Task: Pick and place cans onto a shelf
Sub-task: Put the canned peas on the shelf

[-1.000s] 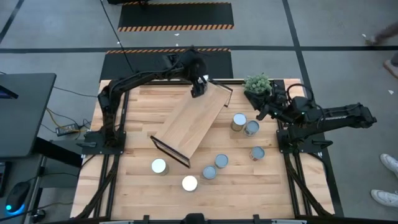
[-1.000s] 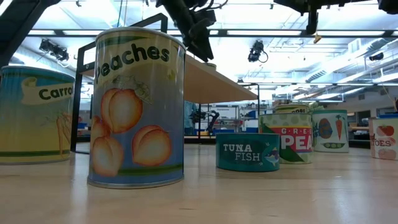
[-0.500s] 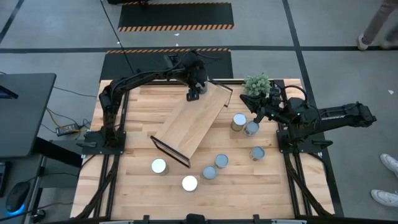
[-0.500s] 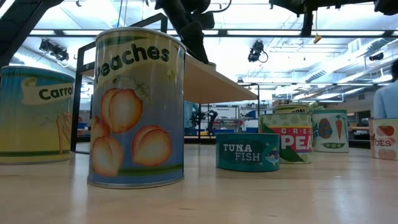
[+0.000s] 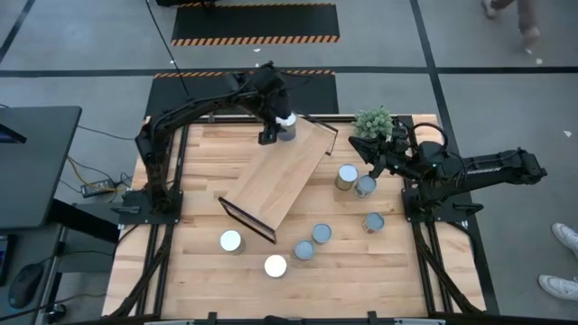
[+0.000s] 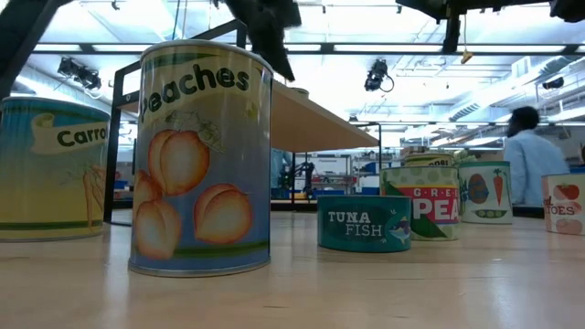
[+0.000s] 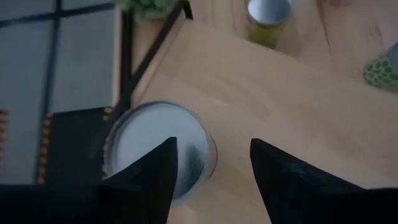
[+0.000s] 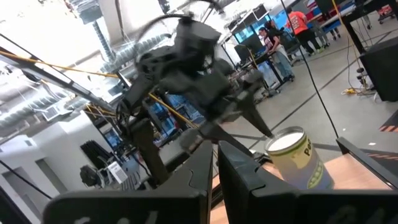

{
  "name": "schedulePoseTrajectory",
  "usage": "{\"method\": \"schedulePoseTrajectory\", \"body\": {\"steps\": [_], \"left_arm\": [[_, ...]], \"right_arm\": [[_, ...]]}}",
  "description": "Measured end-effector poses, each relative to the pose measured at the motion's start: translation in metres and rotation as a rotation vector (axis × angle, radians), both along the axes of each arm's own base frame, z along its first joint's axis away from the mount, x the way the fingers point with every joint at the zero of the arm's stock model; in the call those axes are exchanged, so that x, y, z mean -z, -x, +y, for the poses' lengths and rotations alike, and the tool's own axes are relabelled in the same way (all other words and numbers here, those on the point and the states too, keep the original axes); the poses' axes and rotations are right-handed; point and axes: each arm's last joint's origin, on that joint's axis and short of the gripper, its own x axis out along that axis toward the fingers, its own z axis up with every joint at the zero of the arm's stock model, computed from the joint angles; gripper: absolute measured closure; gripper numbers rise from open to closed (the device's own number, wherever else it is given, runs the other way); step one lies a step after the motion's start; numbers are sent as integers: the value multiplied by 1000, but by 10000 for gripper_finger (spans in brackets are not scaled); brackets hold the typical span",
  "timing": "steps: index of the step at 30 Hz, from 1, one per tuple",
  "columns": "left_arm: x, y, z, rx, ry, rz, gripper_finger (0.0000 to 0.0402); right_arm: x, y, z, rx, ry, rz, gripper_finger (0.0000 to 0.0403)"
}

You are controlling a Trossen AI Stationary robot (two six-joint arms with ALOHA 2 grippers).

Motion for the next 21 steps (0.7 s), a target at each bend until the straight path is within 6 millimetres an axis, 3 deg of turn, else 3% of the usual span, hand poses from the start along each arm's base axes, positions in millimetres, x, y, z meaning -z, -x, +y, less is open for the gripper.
{"method": "schedulePoseTrajectory", "body": {"steps": [4,9,21], "left_arm": [[-10,10,-6,-210,36,2,188],[-9,31,-6,-255,83,139,179],[35,14,30,-287,155,225,191]], "right_arm": [[0,0,0,6,3,3,371],[0,0,0,7,5,4,371],[1,-1,0,9,2,5,371]]}}
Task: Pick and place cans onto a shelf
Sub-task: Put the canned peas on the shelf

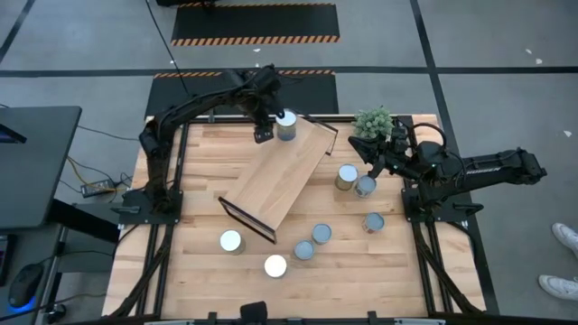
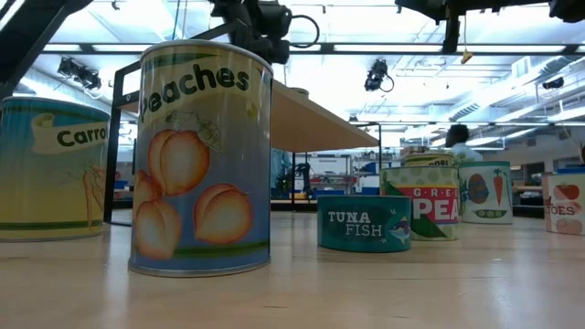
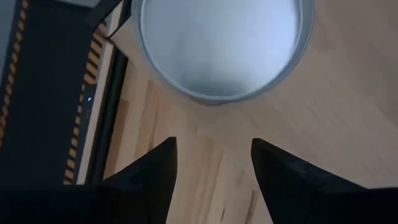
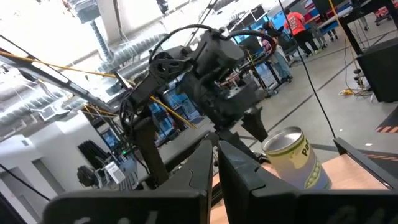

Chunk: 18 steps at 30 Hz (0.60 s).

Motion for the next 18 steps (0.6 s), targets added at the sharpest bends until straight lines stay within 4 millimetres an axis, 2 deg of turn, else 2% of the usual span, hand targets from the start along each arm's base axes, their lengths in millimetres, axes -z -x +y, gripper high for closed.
{"method": "schedulePoseTrajectory", "body": {"steps": [9,14,18], "left_arm": [[-4,-5,24,-36,-111,-115,192],[-4,-2,41,-110,-209,-116,192],[-5,-1,45,-149,-269,-109,192]], "right_arm": [[-2,0,0,0,0,-17,371],[-3,1,0,0,-1,-32,371],[-3,1,0,0,-1,-31,371]]}}
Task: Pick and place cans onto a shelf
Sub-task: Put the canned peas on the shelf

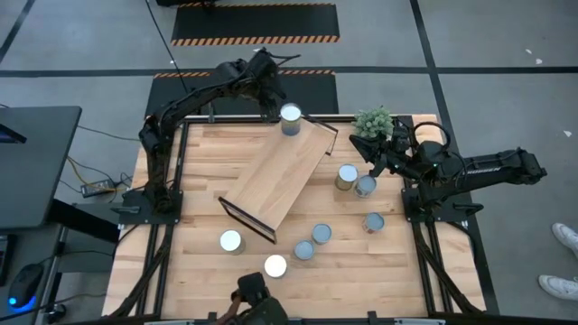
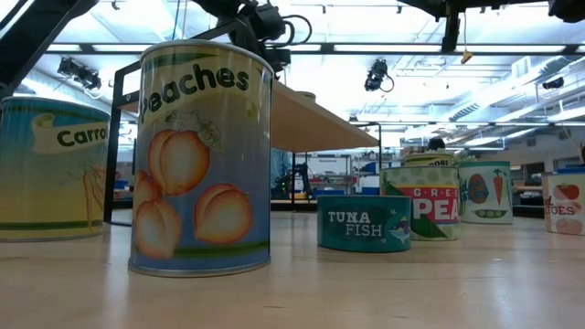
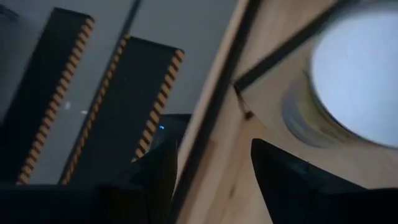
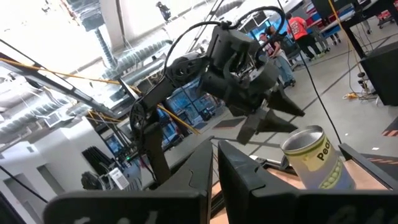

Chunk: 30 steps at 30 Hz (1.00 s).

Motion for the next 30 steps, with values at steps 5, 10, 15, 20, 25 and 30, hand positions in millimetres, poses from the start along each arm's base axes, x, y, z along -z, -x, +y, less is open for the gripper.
{"method": "schedulePoseTrajectory", "body": {"steps": [5,10,15,20,25,30], "left_arm": [[-18,15,-14,69,15,20,192],[-15,23,-32,139,274,6,192],[-1,9,-47,179,462,-3,192],[8,-12,-61,308,456,-6,192],[16,-25,-67,363,335,56,202],[24,-29,-60,303,283,94,212]], "right_arm": [[0,0,0,0,0,0,371],[0,0,0,0,1,2,371],[0,0,0,0,1,2,371],[0,0,0,0,0,2,371],[0,0,0,0,0,2,371],[0,0,0,0,0,1,371]]}}
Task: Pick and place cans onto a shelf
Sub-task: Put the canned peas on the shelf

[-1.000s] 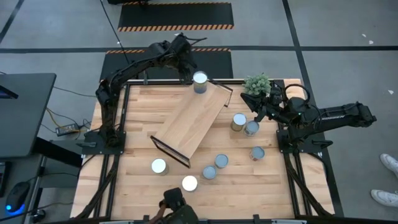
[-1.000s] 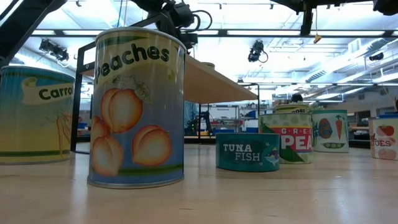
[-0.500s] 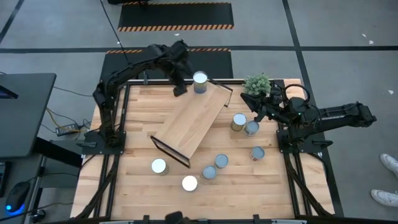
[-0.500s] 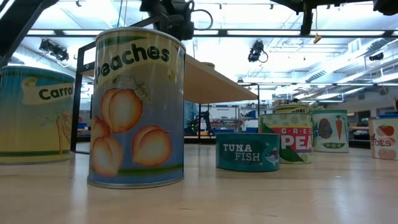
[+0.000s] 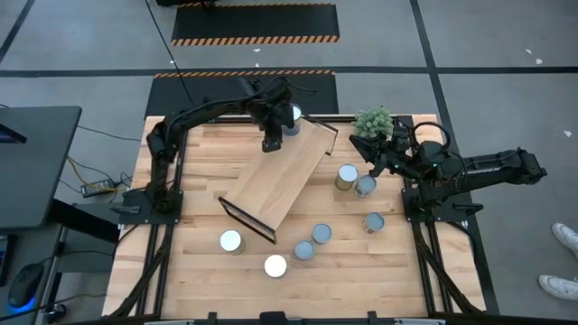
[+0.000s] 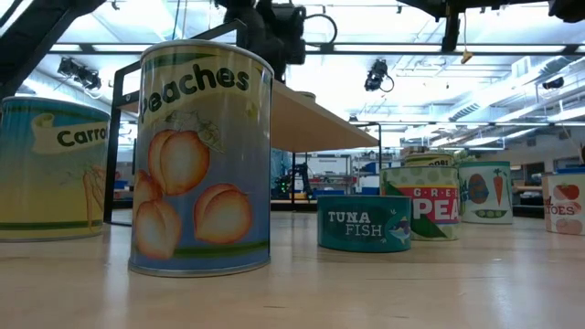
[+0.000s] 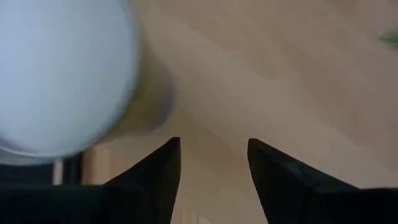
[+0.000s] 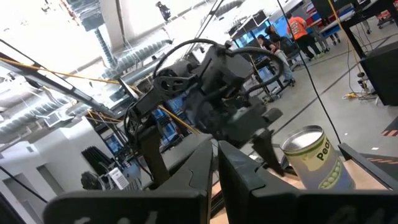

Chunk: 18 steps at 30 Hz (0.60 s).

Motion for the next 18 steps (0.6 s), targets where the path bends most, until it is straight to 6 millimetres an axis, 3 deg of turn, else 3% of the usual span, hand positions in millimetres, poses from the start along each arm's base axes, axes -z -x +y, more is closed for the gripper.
{"method": "schedulePoseTrajectory", "body": {"steps": [18], "left_arm": [[-4,3,34,-130,-202,-45,214]], "right_arm": [[-1,0,0,1,2,-10,371]]}}
